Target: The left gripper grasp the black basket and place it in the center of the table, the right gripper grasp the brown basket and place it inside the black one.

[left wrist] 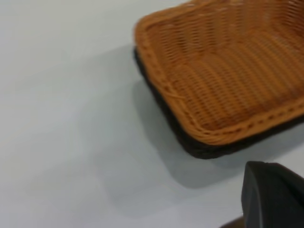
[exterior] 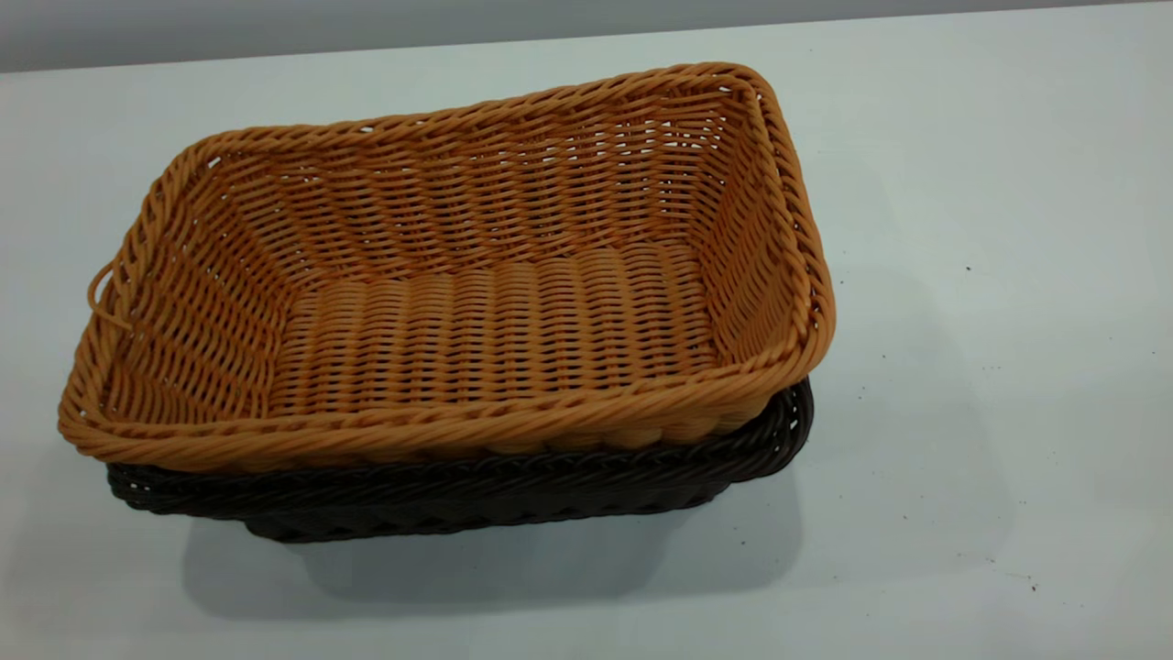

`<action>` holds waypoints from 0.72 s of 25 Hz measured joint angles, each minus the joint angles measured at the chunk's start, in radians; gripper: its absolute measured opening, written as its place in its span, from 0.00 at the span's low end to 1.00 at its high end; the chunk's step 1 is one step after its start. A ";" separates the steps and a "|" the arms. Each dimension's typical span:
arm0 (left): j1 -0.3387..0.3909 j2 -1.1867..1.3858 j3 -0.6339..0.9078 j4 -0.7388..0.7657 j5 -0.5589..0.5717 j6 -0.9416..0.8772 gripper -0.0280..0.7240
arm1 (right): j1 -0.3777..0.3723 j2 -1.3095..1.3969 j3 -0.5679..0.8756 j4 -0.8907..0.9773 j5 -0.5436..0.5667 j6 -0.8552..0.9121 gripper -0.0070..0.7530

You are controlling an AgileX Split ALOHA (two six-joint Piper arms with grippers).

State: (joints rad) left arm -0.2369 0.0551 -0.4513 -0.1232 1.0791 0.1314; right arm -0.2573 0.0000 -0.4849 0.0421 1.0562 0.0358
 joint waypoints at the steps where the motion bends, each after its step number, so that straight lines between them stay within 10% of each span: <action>1: 0.026 0.000 0.000 0.000 0.000 0.000 0.04 | 0.000 0.000 0.000 0.001 0.000 0.000 0.01; 7: 0.176 -0.003 0.000 0.000 0.000 0.000 0.04 | 0.000 0.000 0.000 0.001 0.000 0.000 0.01; 18: 0.185 -0.056 -0.003 -0.001 0.009 0.000 0.04 | 0.000 0.000 0.000 0.001 0.000 0.000 0.01</action>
State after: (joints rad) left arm -0.0520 -0.0010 -0.4541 -0.1246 1.0877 0.1314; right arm -0.2573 0.0000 -0.4849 0.0431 1.0562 0.0358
